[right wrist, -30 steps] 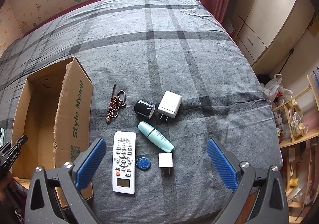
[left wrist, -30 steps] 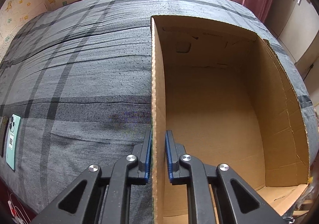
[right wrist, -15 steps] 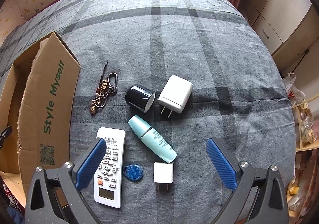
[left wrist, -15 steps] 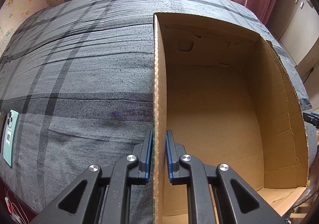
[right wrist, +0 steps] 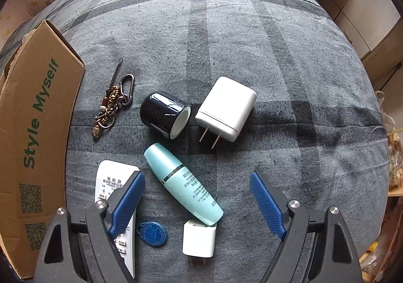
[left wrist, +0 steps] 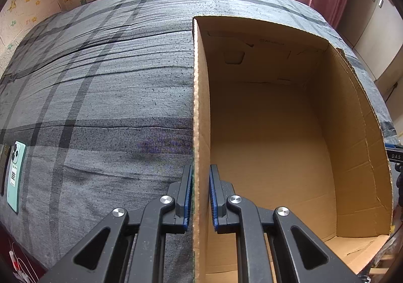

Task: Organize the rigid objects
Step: 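Lower the right gripper onto the light-blue bottle and close on it, then lift the light-blue bottle with the right gripper and carry it over the box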

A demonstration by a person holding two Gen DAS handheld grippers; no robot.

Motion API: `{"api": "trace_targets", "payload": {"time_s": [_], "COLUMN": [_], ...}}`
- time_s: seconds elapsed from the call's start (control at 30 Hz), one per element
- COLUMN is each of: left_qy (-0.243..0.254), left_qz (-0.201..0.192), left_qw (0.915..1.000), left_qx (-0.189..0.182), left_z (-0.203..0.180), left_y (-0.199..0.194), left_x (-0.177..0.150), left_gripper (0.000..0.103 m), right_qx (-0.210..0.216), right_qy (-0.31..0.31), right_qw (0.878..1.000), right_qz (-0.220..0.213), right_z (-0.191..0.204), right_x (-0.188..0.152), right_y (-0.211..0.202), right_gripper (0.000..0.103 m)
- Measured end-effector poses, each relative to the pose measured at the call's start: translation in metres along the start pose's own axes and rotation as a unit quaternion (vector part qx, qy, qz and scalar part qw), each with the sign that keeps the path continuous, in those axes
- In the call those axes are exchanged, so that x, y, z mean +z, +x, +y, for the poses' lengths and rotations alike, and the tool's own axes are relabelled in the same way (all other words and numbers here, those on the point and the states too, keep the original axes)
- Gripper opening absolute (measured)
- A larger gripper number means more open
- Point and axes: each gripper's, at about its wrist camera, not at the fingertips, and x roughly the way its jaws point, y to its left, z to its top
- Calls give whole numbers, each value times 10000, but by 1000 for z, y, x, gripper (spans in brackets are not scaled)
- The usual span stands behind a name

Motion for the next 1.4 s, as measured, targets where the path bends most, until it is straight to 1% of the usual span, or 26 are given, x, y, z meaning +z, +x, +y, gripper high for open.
{"api": "trace_targets", "payload": {"time_s": [0.07,0.13,0.2,0.23,0.27,0.37,0.4,0.53,0.67,0.87,1.1,1.4], "left_qy": [1,-7,-14,-12,-4,6,3,22,54,104,130,150], "left_qz": [1,1,1,-1,-2,-12,-14,-18,-24,-33,-40,-35], "left_qw": [10000,10000,10000,10000,10000,10000,10000,10000,9999,9998,9998,9998], "left_qx": [2,2,3,7,19,39,39,70,110,138,133,130], "left_z": [0,0,0,0,-1,-1,-1,-3,-4,-6,-6,-7], "left_y": [0,0,0,0,0,1,1,0,0,-1,-1,-2], "left_x": [0,0,0,0,0,0,-1,-1,-1,-1,-2,-2], "left_gripper": [14,14,14,14,14,14,14,14,14,14,14,14], "right_qx": [62,94,117,166,226,281,298,309,230,230,184,159], "right_qy": [-16,-98,-175,-203,-214,-256,-271,-304,-410,-291,-297,-387], "right_qw": [10000,9999,9996,9995,9993,9990,9990,9990,9989,9993,9992,9983], "right_qz": [42,99,160,178,205,217,194,140,63,-66,-205,-411], "right_z": [1,3,7,8,9,12,13,18,24,24,29,49], "right_x": [1,3,3,3,3,2,2,-1,-3,-2,-3,1], "right_y": [5,11,17,18,21,22,22,16,1,-22,-51,-86], "right_gripper": [83,77,63,58,44,30,29,28,28,28,28,28]}}
